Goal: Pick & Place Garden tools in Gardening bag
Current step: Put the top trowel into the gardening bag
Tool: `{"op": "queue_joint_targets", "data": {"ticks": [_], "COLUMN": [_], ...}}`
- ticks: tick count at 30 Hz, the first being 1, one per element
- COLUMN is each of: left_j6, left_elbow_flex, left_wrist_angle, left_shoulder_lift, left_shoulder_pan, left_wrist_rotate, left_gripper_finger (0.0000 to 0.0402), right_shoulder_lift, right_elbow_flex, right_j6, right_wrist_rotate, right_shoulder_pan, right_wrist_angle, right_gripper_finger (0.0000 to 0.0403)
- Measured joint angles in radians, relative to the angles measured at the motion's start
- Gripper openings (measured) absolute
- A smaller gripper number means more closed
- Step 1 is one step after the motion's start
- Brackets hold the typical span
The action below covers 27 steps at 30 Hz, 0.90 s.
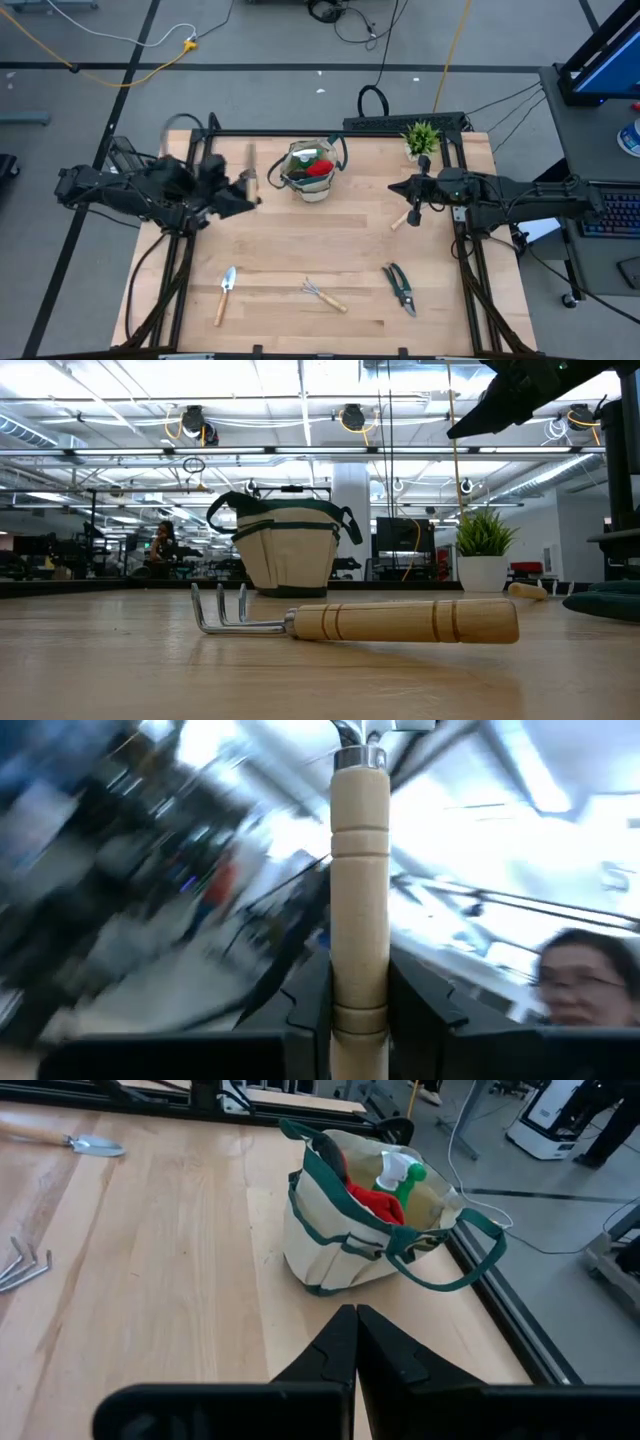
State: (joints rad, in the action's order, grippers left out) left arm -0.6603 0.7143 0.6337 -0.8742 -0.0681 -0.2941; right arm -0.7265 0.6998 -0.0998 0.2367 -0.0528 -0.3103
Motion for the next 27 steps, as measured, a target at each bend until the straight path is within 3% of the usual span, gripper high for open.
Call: {"op": "queue_joint_targets", "data": {"ticks": [6, 15, 23, 27], "left_j6": [0.091, 0.131, 0.127, 0.125], "left_elbow_flex": [0.000, 0.000, 0.000, 0.001], "left_wrist_angle": [0.203, 0.302, 0.300, 0.150], "left_shoulder_lift": [-0.001, -0.001, -0.002, -0.001], "left_shoulder_pan": [0.000, 0.000, 0.000, 0.000], "left_wrist_rotate": [-0.112, -0.195, -0.176, -0.063], "left_gripper_finger": [0.0072, 0.0072, 0.0072, 0.0072], "right_shoulder_lift": [0.000, 0.000, 0.000, 0.000], "right_elbow_flex": [0.000, 0.000, -0.001, -0.001], "right_j6": [-0.015, -0.018, -0.022, -0.022], "right_wrist_rotate": [0.002, 0.002, 0.002, 0.002], "right_shoulder_pan": [0.000, 0.000, 0.000, 0.000], "right_wrist_angle": [0.000, 0.000, 0.000, -0.001], "right_gripper_finger": [0.0000, 0.0000, 0.0000, 0.0000]}}
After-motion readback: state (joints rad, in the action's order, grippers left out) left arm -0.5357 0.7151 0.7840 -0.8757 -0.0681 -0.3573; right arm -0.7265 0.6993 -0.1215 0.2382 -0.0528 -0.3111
